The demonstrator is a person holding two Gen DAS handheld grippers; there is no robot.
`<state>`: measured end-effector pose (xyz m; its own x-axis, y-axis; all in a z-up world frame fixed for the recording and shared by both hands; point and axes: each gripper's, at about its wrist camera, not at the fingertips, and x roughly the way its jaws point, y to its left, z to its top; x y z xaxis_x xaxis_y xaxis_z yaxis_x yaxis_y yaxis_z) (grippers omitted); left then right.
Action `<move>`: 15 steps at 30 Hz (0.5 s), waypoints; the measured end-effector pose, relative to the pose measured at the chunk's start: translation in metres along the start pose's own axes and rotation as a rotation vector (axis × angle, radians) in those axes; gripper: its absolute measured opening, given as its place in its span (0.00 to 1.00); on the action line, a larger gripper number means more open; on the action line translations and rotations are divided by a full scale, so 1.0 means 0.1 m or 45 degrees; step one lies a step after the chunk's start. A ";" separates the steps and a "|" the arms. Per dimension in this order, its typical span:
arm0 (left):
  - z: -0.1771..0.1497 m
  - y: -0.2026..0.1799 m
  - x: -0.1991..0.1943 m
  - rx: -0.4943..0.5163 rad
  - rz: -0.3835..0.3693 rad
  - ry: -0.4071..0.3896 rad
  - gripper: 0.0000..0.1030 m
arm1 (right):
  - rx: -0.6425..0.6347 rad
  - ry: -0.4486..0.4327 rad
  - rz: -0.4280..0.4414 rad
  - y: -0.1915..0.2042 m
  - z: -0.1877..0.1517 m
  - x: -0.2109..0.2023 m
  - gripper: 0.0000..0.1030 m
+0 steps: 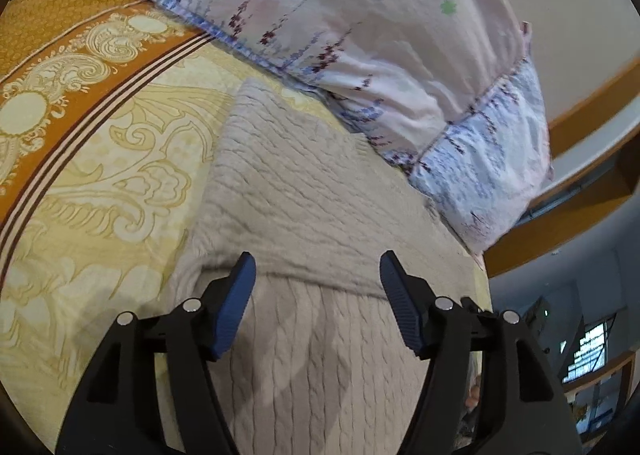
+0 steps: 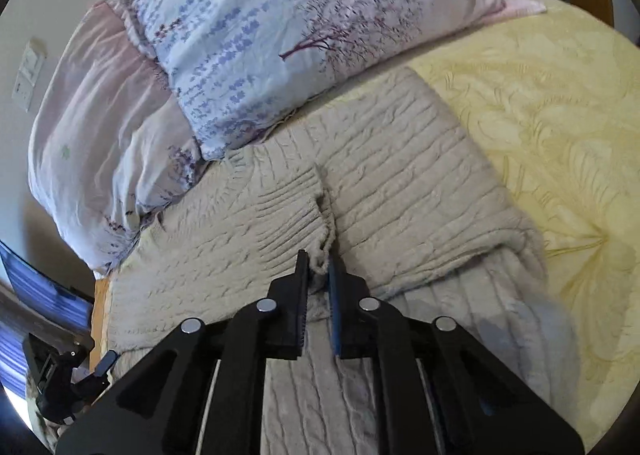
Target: Fold small clothes
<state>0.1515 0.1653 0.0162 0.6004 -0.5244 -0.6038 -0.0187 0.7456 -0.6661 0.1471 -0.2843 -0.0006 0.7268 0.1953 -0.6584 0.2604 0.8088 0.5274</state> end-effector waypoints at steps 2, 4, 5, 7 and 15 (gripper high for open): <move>-0.09 -0.03 -0.16 0.059 -0.004 -0.025 0.62 | -0.014 -0.021 0.017 -0.02 0.00 -0.13 0.33; -0.19 -0.02 -0.34 0.118 0.010 -0.049 0.62 | -0.029 -0.045 0.054 -0.09 -0.02 -0.31 0.45; -0.23 -0.01 -0.40 0.133 0.012 -0.055 0.62 | -0.032 -0.052 0.061 -0.15 -0.05 -0.40 0.46; -0.31 0.03 -0.51 0.153 0.006 -0.055 0.62 | -0.024 -0.046 0.072 -0.26 -0.09 -0.51 0.46; -0.68 0.22 -0.77 0.160 -0.043 -0.015 0.62 | 0.076 -0.011 0.060 -0.90 -0.40 -0.95 0.46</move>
<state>0.0506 0.1938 0.0182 0.6087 -0.5454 -0.5762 0.1012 0.7737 -0.6254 0.0292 -0.3537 -0.0069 0.7447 0.2276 -0.6274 0.2627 0.7642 0.5890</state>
